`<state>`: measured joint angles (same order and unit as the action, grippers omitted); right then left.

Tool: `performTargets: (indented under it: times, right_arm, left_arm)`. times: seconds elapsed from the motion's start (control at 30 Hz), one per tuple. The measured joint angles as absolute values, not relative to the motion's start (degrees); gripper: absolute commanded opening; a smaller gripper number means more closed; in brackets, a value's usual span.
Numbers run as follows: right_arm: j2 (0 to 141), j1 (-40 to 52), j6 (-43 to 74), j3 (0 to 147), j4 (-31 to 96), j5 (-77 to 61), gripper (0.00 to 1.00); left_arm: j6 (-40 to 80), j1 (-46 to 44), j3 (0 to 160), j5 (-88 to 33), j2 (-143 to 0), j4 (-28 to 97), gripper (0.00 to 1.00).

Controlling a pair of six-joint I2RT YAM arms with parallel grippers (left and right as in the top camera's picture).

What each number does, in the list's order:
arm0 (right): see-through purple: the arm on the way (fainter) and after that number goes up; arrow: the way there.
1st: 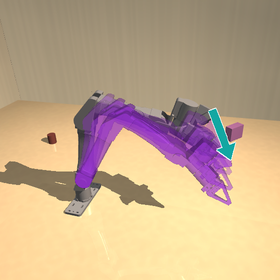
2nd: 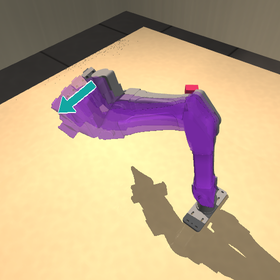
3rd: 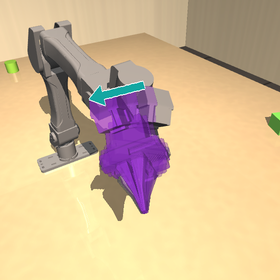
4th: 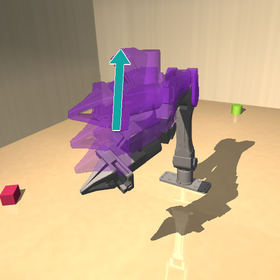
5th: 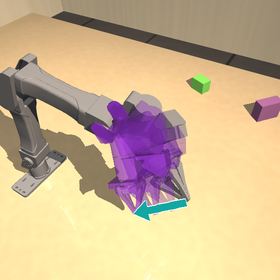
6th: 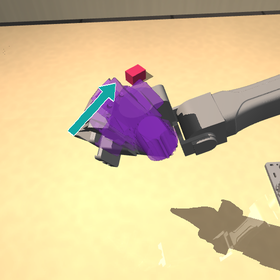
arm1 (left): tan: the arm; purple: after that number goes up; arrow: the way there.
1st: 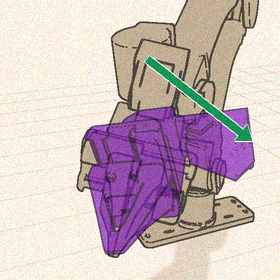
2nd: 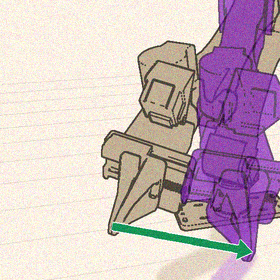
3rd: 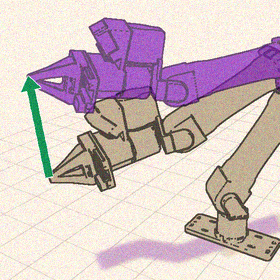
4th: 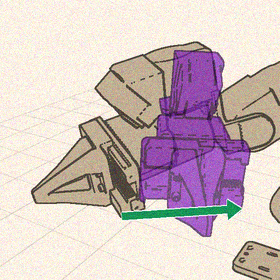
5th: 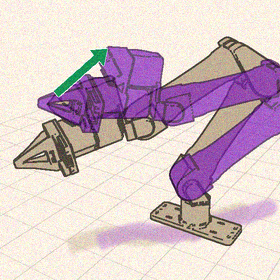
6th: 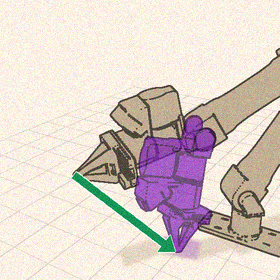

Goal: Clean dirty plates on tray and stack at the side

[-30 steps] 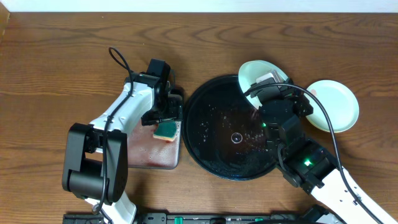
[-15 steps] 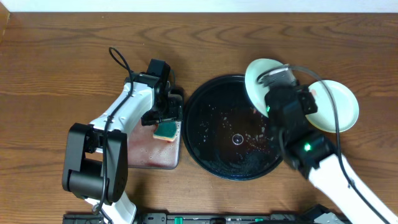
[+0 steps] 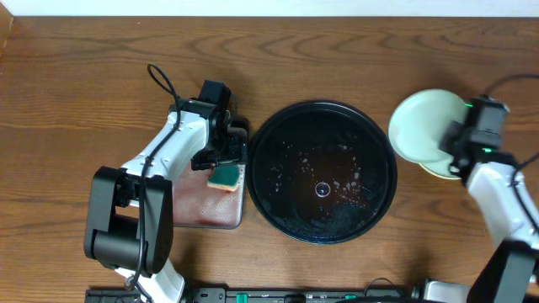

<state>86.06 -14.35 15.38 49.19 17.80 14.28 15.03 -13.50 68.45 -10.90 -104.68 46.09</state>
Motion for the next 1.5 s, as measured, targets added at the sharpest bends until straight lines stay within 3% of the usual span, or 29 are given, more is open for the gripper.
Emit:
performTargets:
  times: [0.07, 0.17, 0.2, 0.47, 0.63, 0.7, 0.77, 0.8, 1.1, 1.27, 1.5]
  right_arm:
    - [87.7, -17.8, 16.6, 49.2, 18.9, 11.3, 0.02]
    - [88.9, -21.4, 17.8, 49.2, 19.6, 8.3, 0.25]
    - [88.9, -22.3, 18.0, 49.2, 19.7, 7.7, 0.29]
    - [88.8, -27.4, 18.7, 49.2, 18.2, -1.2, 0.4]
    - [88.2, -26.6, 14.7, 49.2, 16.8, -17.2, 0.51]
    - [87.9, -25.0, 12.0, 49.2, 17.4, -24.0, 0.69]
    - [87.8, -22.2, 9.9, 49.4, 19.6, -27.8, 0.95]
    - [87.8, -20.3, 8.9, 49.4, 20.9, -29.3, 0.99]
    - [87.3, -2.7, 1.7, 57.6, 51.6, -19.4, 0.99]
    - [82.7, 1.4, 1.4, 58.2, 55.9, -15.8, 0.99]
    - [60.7, 3.6, 2.3, 51.3, 49.6, -11.2, 0.99]
  left_arm:
    - [15.0, -13.5, 68.4, -10.8, -104.7, 46.1, 0.87]
    - [15.0, -13.5, 68.4, -10.8, -104.7, 46.1, 0.87]
    - [15.0, -13.5, 68.4, -10.8, -104.7, 46.1, 0.87]
    - [15.0, -13.5, 68.4, -10.8, -104.7, 46.7, 0.87]
    - [15.0, -12.9, 68.4, -10.8, -104.6, 48.6, 0.87]
    - [15.0, -11.7, 68.4, -10.8, -103.9, 49.1, 0.87]
    - [15.0, -10.0, 68.4, -10.8, -102.7, 49.1, 0.87]
    - [15.0, -9.2, 68.4, -10.8, -102.0, 49.1, 0.87]
    - [15.0, -3.5, 68.8, -10.7, -95.6, 62.6, 0.87]
    - [14.7, -3.4, 65.4, -10.2, -87.7, 62.3, 0.87]
    - [11.7, -3.4, 52.4, -10.1, -59.9, 53.1, 0.87]
